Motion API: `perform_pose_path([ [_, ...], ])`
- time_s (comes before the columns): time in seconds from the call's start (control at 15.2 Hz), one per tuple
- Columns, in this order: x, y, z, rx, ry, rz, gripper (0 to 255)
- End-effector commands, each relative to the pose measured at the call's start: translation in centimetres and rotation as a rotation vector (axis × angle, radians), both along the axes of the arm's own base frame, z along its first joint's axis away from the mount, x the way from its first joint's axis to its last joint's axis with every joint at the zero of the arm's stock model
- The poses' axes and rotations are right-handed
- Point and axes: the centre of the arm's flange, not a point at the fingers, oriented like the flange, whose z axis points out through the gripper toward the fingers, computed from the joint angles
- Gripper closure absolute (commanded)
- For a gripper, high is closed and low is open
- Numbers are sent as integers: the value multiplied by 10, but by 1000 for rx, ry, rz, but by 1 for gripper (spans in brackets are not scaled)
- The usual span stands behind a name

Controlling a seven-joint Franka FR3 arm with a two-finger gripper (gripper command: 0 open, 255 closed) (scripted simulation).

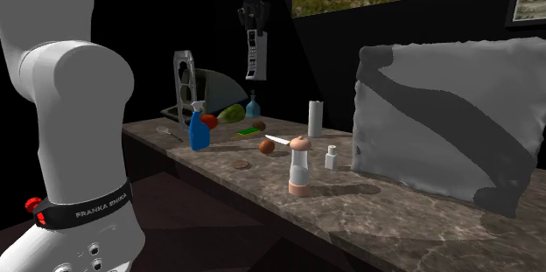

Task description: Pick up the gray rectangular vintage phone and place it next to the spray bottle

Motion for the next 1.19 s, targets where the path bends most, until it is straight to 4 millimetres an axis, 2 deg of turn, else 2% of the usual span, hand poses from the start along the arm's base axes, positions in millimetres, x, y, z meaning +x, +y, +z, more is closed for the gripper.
perform_pose_path([
  [0.0, -8, 25, 3, 0, -1, -1, 255],
  [1.12, -79, 238, 6, 0, -1, -1, 255],
])
